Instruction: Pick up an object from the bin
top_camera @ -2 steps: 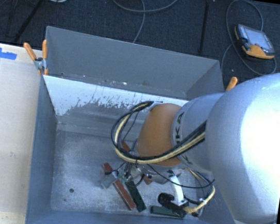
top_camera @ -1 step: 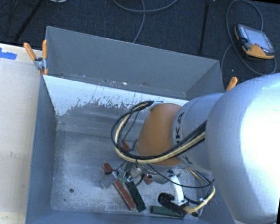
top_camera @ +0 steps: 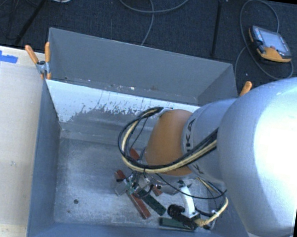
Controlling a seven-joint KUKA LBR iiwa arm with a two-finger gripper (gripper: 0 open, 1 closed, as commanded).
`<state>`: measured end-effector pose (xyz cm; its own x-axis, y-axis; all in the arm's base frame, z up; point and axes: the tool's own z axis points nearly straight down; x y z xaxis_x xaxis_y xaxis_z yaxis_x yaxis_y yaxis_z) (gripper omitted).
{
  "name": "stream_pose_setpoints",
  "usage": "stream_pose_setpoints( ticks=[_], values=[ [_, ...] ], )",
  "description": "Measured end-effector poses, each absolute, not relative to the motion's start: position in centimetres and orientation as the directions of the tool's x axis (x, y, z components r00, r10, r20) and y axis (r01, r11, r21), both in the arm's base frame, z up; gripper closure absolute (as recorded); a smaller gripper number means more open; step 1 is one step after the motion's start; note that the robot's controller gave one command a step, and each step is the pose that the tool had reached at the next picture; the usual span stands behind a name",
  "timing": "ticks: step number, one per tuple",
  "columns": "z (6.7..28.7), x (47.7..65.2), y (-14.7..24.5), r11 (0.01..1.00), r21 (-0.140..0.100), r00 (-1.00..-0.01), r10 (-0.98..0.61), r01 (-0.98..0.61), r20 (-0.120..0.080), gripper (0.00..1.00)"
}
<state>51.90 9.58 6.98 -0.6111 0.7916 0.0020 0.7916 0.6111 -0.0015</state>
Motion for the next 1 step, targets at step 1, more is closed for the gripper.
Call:
stream_pose_setpoints(
  ticks=[1],
  values=[
    [12.10,51.99,9.55,0.612,0.002,-0.612,0.791,0.791,-0.001,1.00]
  ],
)
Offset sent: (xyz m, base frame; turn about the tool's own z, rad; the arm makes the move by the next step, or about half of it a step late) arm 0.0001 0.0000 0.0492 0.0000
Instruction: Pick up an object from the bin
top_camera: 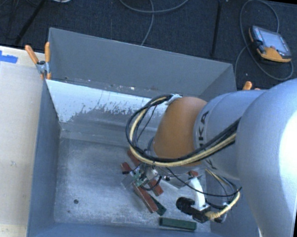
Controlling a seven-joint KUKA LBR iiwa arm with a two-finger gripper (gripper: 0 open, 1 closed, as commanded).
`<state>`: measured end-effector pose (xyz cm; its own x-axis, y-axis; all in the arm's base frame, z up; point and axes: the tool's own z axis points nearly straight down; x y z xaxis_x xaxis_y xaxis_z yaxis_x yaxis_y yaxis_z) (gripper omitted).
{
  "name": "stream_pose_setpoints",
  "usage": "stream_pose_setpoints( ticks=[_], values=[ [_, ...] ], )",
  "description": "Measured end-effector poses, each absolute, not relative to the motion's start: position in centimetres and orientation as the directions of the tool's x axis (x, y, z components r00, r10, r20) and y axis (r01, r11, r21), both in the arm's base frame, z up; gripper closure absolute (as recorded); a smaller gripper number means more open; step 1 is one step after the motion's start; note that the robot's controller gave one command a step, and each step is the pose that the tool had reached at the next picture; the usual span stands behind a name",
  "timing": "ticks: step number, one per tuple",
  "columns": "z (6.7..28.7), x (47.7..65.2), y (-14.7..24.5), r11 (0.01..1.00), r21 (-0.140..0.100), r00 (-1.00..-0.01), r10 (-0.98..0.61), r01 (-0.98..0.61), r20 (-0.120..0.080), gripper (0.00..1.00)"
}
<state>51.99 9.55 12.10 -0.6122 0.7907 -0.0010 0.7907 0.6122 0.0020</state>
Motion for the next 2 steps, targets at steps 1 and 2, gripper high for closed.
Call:
stream_pose_setpoints(
  ticks=[1,2],
  values=[
    [14.99,51.99,9.50,0.614,0.000,-0.614,0.789,0.789,0.000,1.00],
    [15.51,52.01,9.44,0.615,-0.001,-0.615,0.788,0.788,0.001,1.00]
  ],
)
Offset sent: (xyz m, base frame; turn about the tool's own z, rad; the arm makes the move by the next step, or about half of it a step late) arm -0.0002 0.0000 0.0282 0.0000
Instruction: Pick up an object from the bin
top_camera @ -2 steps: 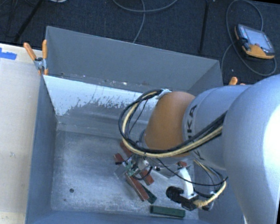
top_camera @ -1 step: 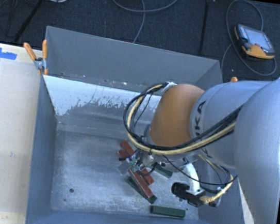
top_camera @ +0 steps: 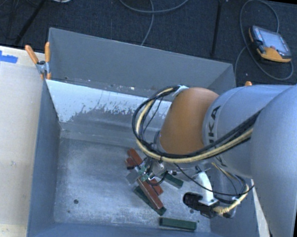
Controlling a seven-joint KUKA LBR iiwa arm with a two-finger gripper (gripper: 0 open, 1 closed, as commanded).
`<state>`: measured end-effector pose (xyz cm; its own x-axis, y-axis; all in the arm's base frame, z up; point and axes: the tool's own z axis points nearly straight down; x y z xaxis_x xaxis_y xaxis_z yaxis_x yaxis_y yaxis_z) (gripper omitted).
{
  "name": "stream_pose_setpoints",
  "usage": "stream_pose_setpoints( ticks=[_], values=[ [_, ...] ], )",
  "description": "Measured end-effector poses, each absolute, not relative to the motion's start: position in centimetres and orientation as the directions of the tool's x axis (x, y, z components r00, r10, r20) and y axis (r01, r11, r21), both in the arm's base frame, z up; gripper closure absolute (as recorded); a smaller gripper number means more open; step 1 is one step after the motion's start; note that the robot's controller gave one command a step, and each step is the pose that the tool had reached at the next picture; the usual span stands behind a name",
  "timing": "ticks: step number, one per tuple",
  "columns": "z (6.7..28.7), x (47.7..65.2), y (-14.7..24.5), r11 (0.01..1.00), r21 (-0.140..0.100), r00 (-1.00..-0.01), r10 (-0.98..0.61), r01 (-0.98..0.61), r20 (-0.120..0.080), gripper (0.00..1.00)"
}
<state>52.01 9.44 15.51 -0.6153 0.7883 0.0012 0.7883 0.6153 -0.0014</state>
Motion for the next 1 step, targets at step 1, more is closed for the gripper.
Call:
stream_pose_setpoints(
  ticks=[1],
  values=[
    [19.20,52.03,9.40,0.618,0.001,-0.618,0.786,0.786,0.000,1.00]
  ],
)
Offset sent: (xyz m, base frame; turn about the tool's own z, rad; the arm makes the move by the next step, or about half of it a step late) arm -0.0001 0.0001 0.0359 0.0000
